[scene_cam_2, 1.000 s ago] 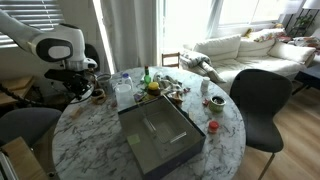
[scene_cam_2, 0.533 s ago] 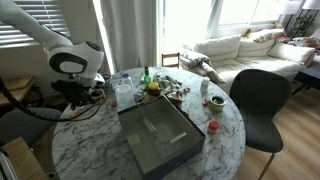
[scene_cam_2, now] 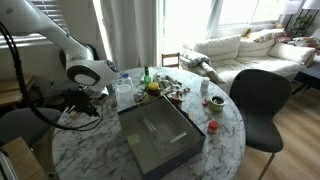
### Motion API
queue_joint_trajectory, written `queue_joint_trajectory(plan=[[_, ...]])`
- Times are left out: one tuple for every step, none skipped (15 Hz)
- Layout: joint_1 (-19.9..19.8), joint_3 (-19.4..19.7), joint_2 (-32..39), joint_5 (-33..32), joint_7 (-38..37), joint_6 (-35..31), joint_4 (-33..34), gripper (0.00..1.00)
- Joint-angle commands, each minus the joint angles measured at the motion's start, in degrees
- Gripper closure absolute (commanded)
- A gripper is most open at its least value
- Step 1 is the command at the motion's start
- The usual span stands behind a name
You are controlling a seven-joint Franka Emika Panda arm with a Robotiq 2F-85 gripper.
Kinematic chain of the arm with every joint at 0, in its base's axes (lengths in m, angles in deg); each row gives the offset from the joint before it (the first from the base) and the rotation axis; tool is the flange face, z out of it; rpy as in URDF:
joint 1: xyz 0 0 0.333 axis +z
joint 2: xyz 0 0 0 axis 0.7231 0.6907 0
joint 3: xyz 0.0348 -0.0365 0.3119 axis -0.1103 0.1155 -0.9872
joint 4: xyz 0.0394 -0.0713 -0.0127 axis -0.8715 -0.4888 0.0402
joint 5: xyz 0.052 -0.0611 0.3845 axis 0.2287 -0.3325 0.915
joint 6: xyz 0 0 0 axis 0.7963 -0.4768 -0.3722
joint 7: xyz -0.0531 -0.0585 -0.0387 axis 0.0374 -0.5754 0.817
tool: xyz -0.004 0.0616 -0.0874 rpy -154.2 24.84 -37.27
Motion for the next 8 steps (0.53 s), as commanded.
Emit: queue_joint_trajectory(plan=[[-0.52, -0.53, 0.95, -0.04, -0.10, 0.04, 0.64, 0.94], [-0.56, -0.64, 1.60, -0.01, -0.11, 0.04, 1.04, 0.94], [-0.58, -0.69, 1.89, 0.00, -0.11, 0.04, 1.26, 0.94], [-0.58, -0.71, 2.01, 0.00, -0.11, 0.05, 1.39, 0.94], [-0.58, -0.71, 2.02, 0.01, -0.11, 0.06, 1.41, 0.99], [-0.86, -0.41, 2.58, 0.25, -0.37, -0.28, 1.42, 0.99], [-1.39, -0.36, 3.48, 0.78, 0.58, 0.73, 1.88, 0.99], [-1.69, -0.36, 4.14, 0.92, 0.97, 1.44, 2.28, 0.99]])
